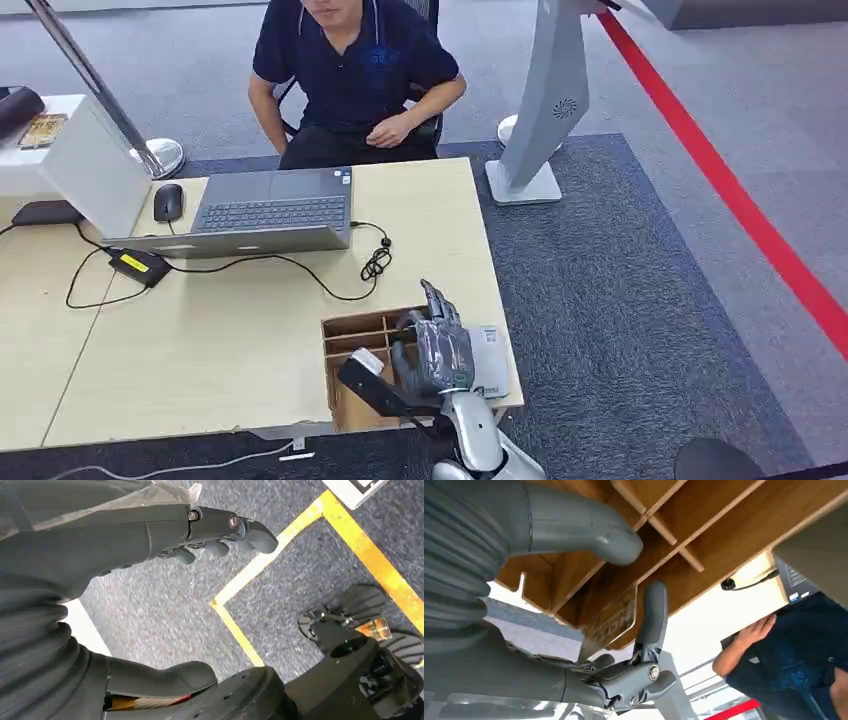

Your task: Pass the card to the sensor for recognition and then transmit it.

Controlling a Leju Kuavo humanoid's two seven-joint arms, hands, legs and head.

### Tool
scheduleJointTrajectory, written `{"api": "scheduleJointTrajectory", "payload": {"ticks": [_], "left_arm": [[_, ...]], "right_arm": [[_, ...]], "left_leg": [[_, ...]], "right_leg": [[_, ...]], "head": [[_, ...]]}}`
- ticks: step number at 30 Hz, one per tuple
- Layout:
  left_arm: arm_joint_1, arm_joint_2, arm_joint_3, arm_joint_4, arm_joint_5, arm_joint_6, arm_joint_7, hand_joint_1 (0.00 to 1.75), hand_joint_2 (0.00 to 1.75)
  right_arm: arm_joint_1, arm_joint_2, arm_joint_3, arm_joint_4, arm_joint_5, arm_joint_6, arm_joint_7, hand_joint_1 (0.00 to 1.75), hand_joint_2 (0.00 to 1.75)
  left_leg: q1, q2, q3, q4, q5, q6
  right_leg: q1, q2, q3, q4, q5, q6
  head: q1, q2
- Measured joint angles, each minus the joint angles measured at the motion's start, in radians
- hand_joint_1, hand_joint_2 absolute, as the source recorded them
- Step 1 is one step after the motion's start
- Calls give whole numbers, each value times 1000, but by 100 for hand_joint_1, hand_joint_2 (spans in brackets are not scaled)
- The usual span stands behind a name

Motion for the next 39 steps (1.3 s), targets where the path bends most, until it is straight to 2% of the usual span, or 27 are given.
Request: {"api": "scheduleJointTrajectory", "payload": {"ticks": [18,34,39], "left_arm": [[19,25,21,0,70,2,-2,0,175],[20,35,13,0,151,10,1,0,175],[21,42,-7,0,185,14,9,0,175]], "right_arm": [[-14,15,23,57,-13,-57,-26,87,175],[-22,19,31,81,-8,-71,-28,89,175],[-25,17,31,76,10,-47,-3,94,175]], "left_leg": [[0,0,0,0,0,0],[0,0,0,0,0,0],[0,0,1,0,0,0]], "right_leg": [[0,0,0,0,0,0],[0,0,0,0,0,0],[0,0,0,0,0,0]], "head": [[0,0],[0,0],[0,0]]}}
